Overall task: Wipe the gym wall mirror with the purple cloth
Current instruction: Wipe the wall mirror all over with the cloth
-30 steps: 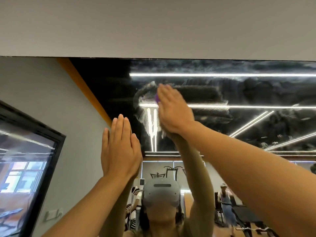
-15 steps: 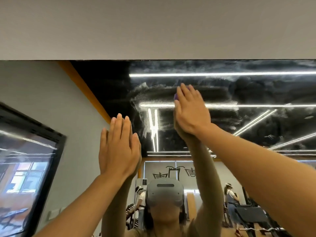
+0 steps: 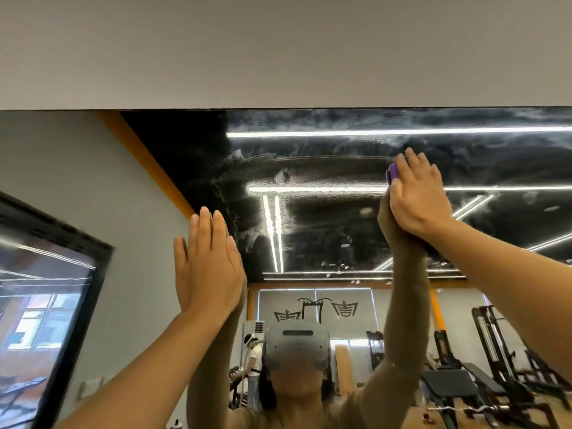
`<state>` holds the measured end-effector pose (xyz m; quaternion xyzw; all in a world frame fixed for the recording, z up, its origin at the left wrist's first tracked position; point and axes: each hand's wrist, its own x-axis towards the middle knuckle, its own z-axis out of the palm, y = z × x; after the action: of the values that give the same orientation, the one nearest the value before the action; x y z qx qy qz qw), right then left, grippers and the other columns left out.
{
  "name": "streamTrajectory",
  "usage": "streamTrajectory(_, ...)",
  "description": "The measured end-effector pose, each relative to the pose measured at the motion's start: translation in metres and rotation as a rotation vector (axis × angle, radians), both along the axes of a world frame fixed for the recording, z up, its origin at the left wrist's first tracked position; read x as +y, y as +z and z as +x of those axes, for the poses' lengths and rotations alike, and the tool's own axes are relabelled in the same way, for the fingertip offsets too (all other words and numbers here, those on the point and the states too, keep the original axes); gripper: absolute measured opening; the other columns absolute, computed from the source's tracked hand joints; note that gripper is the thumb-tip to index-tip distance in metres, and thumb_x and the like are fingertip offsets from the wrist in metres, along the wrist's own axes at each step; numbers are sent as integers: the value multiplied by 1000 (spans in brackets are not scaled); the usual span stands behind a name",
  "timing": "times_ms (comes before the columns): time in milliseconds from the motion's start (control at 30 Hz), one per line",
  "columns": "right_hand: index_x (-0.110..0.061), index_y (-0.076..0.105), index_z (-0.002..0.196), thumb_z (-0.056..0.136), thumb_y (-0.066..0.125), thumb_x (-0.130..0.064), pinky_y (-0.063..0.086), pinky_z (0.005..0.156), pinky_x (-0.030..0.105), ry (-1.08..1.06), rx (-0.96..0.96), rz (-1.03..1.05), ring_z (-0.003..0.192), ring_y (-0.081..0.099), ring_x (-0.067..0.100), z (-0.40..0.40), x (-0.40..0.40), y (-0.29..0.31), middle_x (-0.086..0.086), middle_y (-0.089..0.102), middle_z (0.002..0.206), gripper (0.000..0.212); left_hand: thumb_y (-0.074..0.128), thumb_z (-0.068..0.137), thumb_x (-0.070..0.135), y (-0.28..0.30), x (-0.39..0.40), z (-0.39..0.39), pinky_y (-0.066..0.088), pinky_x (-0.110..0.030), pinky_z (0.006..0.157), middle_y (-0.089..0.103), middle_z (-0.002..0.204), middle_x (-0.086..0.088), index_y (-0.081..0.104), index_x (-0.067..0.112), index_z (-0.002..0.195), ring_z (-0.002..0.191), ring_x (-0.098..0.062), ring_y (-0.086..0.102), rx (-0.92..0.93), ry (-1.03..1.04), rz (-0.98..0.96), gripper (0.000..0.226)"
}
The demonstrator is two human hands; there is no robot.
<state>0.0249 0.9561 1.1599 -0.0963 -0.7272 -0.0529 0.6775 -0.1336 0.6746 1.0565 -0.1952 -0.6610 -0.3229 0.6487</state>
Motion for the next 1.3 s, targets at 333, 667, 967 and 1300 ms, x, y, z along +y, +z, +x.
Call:
streamTrajectory(333,-15,20,159,102,15,-42,-13,117,14,93,-198,456,152,-2,6,-15,-34,-9,-2,13,168,64,9,100,43,-4,0,-6,-7,-34,122,12,168,-3,17,15,160,156,-17,2,39,-8,4,67)
streamTrajectory(667,-6,7,160,92,9,-40,-8,123,30,99,-24,-14,156,-4,20,11,20,-7,8,0,170,76,-6,95,53,-4,2,-5,1,-43,124,12,168,-7,18,14,160,156,-24,5,26,25,-30,79)
streamTrajectory(967,-9,25,158,108,37,-17,-8,122,29,212,-82,248,156,3,23,-21,-66,-9,7,15,168,52,-6,98,54,-2,4,-9,0,-45,126,9,168,-2,14,17,159,156,-19,3,58,-26,-103,75)
streamTrajectory(1300,-12,13,161,112,25,-23,-12,117,22,134,-102,251,156,-4,15,-10,-34,-3,2,5,170,52,7,94,54,-1,19,23,-1,-42,126,8,169,-7,16,16,161,156,-23,1,-25,-44,-58,78)
